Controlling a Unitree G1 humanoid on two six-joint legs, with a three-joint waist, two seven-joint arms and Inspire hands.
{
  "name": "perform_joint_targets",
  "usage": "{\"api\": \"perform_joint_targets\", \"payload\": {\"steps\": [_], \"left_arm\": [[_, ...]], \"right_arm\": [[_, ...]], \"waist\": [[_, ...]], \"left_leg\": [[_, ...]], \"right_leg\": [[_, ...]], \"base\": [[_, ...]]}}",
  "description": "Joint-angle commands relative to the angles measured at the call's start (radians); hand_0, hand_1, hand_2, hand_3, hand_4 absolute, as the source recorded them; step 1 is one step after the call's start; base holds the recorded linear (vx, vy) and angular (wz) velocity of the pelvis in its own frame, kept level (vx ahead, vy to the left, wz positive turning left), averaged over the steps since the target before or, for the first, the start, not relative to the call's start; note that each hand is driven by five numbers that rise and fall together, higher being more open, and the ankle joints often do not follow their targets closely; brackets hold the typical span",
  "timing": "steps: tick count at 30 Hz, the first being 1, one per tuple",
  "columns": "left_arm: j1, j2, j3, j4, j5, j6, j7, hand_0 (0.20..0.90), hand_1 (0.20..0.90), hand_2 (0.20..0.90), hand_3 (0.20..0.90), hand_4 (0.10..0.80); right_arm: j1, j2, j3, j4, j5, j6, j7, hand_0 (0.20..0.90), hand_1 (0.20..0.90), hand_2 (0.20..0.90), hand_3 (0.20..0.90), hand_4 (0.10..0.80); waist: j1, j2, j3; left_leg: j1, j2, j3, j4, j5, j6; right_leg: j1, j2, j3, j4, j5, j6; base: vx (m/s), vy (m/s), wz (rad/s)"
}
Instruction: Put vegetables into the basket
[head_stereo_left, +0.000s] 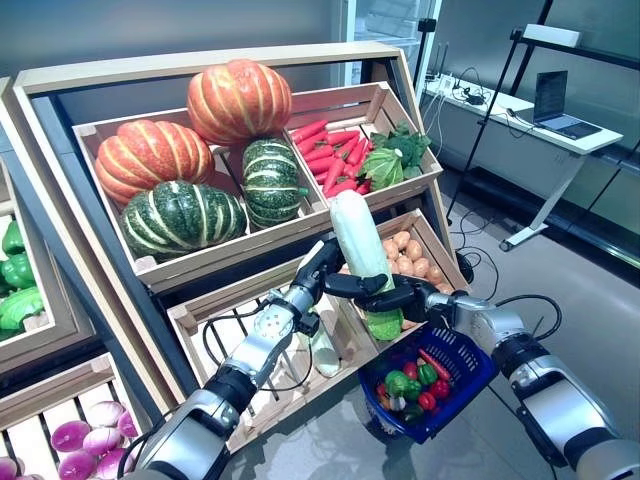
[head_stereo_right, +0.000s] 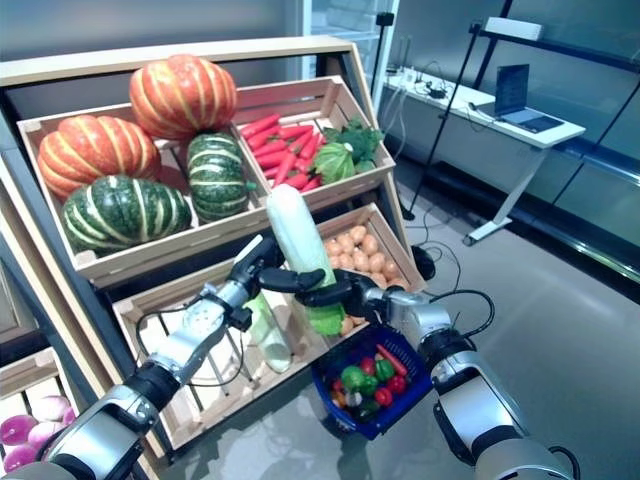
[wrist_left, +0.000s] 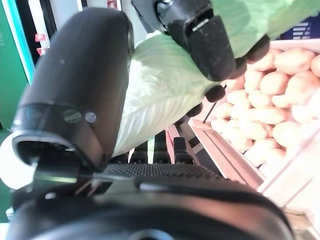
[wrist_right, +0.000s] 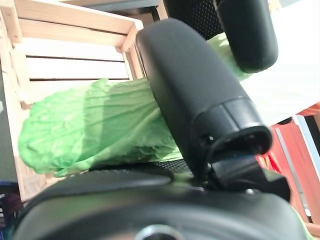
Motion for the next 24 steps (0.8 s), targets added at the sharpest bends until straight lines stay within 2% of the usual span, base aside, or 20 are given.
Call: {"api": "perform_joint_targets", "payload": {"steps": [1,11,14,20,22,24], "left_arm": [[-0.176,0.31,0.107,0.119,0.225,-0.184,0.236,0.9,0.9,0.9,0.9,0.8],[-0.208,0.382,0.05,0.104,0.53,-0.219,0.497,0.9,0.9,0.9,0.9,0.8],[-0.216,0.406,0.031,0.082,0.594,-0.193,0.563,0.9,0.9,0.9,0.9,0.8],[-0.179,0.385,0.07,0.085,0.396,-0.137,0.468,0.9,0.9,0.9,0.9,0.8],[-0.156,0.359,0.105,0.103,0.202,-0.106,0.371,0.9,0.9,0.9,0.9,0.8],[-0.128,0.307,0.169,0.122,-0.113,-0.019,0.176,0.9,0.9,0.9,0.9,0.8]], "right_arm": [[-0.01,-0.272,-0.131,0.162,-0.02,-0.034,-0.034,0.3,0.3,0.3,0.3,0.4],[0.024,-0.274,-0.148,0.18,0.008,-0.032,-0.056,0.3,0.3,0.3,0.3,0.4],[0.028,-0.275,-0.15,0.181,0.017,-0.036,-0.055,0.3,0.3,0.3,0.3,0.4],[0.036,-0.267,-0.166,0.171,0.036,-0.034,-0.087,0.3,0.3,0.3,0.3,0.4],[0.038,-0.269,-0.173,0.175,0.041,-0.035,-0.093,0.3,0.3,0.3,0.3,0.4],[0.037,-0.271,-0.191,0.187,0.048,-0.045,-0.093,0.3,0.3,0.3,0.3,0.4]], "waist": [[0.026,-0.002,-0.027],[0.025,0.002,-0.015],[0.028,0.002,-0.012],[0.032,0.004,-0.012],[0.033,0.003,-0.014],[0.034,0.003,-0.015]], "left_leg": [[-0.02,-0.029,-0.034,0.022,-0.032,0.028],[-0.03,-0.024,-0.038,0.023,-0.03,0.024],[-0.03,-0.024,-0.041,0.023,-0.03,0.023],[-0.026,-0.024,-0.043,0.023,-0.03,0.023],[-0.025,-0.025,-0.046,0.023,-0.029,0.024],[-0.023,-0.025,-0.048,0.022,-0.028,0.024]], "right_leg": [[-0.024,0.027,-0.009,0.026,0.038,-0.062],[-0.032,0.027,-0.008,0.032,0.035,-0.064],[-0.029,0.027,-0.01,0.033,0.033,-0.065],[-0.024,0.029,-0.012,0.034,0.031,-0.066],[-0.022,0.029,-0.012,0.033,0.031,-0.066],[-0.019,0.031,-0.013,0.032,0.03,-0.066]], "base": [[-0.044,-0.017,-0.01],[-0.011,-0.006,-0.01],[0.0,0.0,0.0],[0.012,-0.001,0.0],[0.033,0.002,0.0],[0.0,0.0,0.0]]}}
